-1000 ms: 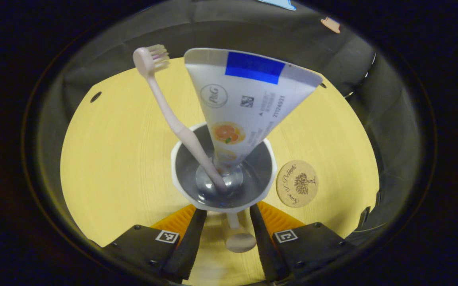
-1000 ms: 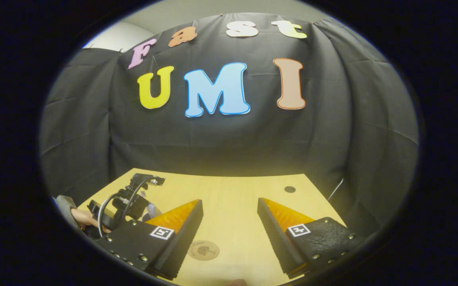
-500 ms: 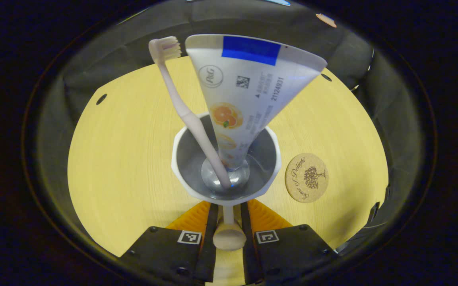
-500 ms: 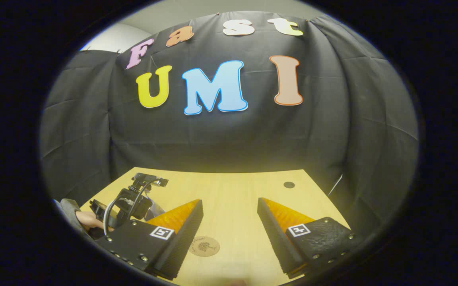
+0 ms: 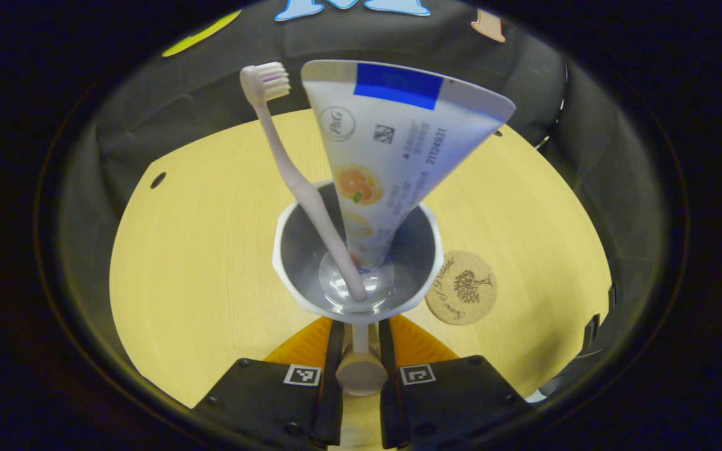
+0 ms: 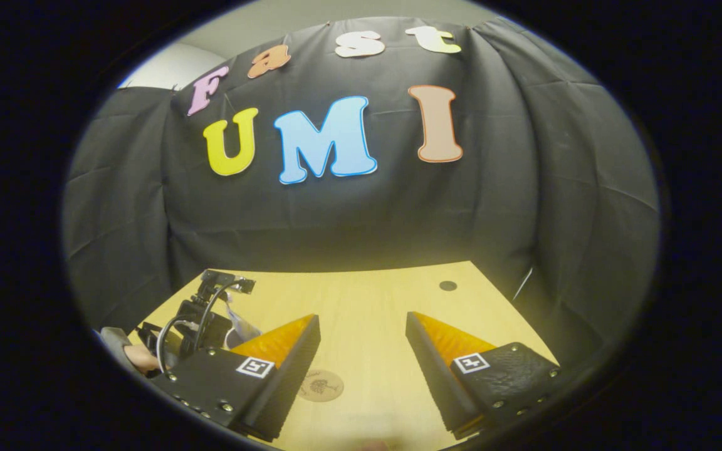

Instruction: Put the toothbrush and toothpaste on the desktop into the cup, then pick up the cup and place it on the coaster on the desktop.

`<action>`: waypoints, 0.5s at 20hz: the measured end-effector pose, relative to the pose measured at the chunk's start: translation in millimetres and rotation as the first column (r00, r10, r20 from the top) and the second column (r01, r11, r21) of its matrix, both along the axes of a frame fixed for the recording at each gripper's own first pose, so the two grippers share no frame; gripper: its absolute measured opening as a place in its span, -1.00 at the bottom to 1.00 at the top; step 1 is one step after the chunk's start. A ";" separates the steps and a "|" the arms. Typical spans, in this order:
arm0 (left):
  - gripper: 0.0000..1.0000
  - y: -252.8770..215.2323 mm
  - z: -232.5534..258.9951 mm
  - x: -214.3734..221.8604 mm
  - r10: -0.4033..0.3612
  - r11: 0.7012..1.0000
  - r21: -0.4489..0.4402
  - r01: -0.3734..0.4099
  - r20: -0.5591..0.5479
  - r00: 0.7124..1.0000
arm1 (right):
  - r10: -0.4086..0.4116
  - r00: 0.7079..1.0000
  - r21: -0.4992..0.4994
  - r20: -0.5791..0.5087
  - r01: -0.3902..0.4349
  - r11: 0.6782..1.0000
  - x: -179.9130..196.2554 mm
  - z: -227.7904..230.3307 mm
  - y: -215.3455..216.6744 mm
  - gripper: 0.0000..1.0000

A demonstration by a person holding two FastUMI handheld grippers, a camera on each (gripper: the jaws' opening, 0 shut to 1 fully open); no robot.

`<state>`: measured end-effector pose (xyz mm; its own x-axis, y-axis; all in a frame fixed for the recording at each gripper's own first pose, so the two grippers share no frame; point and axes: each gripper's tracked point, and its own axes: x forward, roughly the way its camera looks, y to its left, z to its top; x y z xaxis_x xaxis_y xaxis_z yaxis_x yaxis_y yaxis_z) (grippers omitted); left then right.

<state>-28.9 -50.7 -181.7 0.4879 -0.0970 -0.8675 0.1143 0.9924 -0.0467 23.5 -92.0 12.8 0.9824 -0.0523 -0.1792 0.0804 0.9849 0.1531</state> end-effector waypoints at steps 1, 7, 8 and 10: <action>-0.38 -6.7 3.3 -1.0 -0.009 1.000 -0.007 0.009 0.004 1.000 | -0.001 1.000 0.001 -0.001 0.001 1.000 -1.0 -0.9 -0.5 0.77; -0.37 -51.5 8.4 -8.7 -0.062 0.997 -0.054 0.061 -0.005 0.998 | -0.005 1.000 -0.007 -0.002 0.005 1.000 -8.2 -2.1 -8.7 0.73; -0.38 -57.5 7.2 -8.7 -0.066 0.996 -0.057 0.065 -0.009 0.998 | -0.008 1.000 -0.006 -0.002 0.008 1.000 -9.5 -2.4 -11.6 0.78; -0.38 -68.6 5.0 -9.9 -0.073 0.996 -0.060 0.072 -0.021 0.997 | -0.013 1.000 -0.002 -0.003 0.013 1.000 -12.0 -3.6 -18.3 0.77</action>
<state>-38.8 -119.4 -176.7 0.4579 -0.1826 -0.8700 0.1839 0.9770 -0.1083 11.5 -110.4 9.3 0.9811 -0.0655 -0.1821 0.0937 0.9841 0.1507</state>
